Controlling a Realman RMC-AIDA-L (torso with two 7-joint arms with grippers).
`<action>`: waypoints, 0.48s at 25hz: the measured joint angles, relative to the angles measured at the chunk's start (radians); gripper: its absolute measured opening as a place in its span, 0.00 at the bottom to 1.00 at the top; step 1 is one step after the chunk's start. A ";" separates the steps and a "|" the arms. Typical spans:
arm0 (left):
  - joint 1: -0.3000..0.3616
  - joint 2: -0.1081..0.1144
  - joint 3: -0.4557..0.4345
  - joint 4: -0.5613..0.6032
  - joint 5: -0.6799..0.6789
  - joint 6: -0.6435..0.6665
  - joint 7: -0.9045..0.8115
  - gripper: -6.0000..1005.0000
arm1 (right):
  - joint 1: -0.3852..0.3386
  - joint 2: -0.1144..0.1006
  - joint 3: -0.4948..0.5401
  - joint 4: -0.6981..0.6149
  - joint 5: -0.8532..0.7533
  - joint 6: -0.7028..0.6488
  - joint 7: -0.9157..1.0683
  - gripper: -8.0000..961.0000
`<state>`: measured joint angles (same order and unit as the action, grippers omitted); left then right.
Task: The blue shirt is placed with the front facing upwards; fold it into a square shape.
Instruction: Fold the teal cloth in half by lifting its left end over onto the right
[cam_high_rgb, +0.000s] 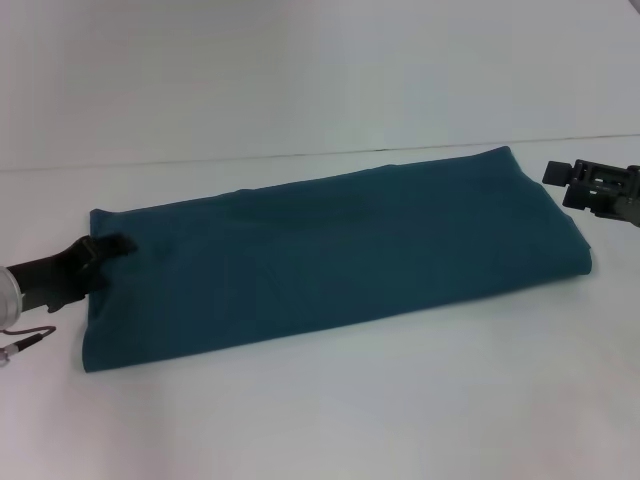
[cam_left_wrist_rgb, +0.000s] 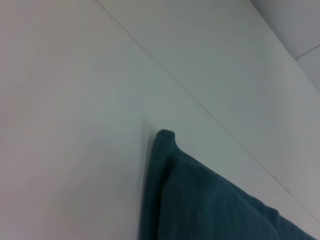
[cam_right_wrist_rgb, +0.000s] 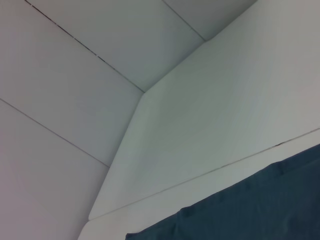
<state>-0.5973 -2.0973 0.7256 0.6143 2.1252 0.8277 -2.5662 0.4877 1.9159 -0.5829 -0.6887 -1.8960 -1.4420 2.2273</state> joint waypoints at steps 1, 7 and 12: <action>0.000 0.001 0.004 -0.005 0.000 0.000 0.000 0.71 | 0.000 0.000 0.000 0.000 0.000 0.000 0.000 0.90; -0.003 0.004 0.008 -0.024 0.001 -0.001 0.010 0.71 | 0.000 0.000 0.000 0.000 0.000 0.000 0.000 0.90; 0.000 0.007 0.008 -0.018 0.001 0.019 0.014 0.70 | -0.001 0.000 0.000 0.000 0.000 -0.001 0.000 0.90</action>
<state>-0.5969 -2.0906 0.7333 0.5965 2.1259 0.8467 -2.5518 0.4869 1.9158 -0.5829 -0.6887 -1.8960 -1.4427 2.2273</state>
